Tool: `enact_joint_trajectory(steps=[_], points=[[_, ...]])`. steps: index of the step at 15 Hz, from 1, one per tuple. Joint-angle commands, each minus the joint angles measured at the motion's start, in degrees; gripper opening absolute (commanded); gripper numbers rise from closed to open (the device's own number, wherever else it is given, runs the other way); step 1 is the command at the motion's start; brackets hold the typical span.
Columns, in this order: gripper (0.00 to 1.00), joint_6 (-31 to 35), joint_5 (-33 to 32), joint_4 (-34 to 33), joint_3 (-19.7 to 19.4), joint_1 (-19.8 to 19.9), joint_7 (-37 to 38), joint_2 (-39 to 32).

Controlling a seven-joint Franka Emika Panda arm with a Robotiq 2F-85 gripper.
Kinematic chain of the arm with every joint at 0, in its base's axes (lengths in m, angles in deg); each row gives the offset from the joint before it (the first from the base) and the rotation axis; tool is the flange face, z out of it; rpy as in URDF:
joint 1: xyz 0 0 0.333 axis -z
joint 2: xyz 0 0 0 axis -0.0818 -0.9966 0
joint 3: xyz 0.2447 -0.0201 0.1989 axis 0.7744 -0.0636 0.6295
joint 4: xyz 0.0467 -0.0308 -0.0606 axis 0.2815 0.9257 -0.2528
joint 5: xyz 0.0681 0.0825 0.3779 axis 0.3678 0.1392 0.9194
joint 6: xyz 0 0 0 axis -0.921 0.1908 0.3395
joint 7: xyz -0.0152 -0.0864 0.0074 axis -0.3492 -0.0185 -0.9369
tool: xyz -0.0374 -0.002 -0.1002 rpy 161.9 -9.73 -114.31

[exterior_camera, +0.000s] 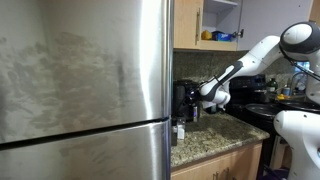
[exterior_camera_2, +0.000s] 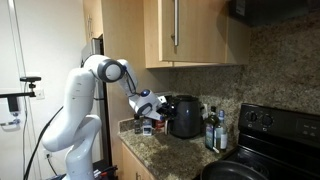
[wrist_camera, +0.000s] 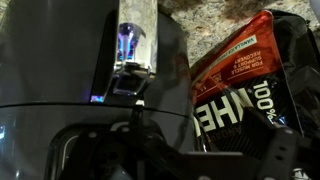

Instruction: Turn off the air fryer

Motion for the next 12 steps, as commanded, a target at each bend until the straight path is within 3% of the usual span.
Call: enact_joint_trajectory(steps=[1, 5, 6, 8, 10, 11, 12], points=[[1.0, 3.73, -0.91, -1.55, -3.68, -3.59, -2.31, 0.72], [1.0, 4.76, -4.2, -3.46, -5.26, -5.1, -3.62, 2.65], [1.0, 2.66, -6.39, -2.02, 2.71, 1.74, 0.73, -0.3], [1.0, 6.01, -9.1, 1.54, 7.37, 5.27, 2.14, 0.15], [1.0, 3.35, -14.0, -0.02, 16.5, 13.88, 6.96, -2.38], [1.0, 3.5, -11.56, -0.08, 9.72, 7.04, 4.18, 0.62], [1.0, 3.19, -11.97, -0.56, 11.91, 8.67, 5.03, 0.26]])
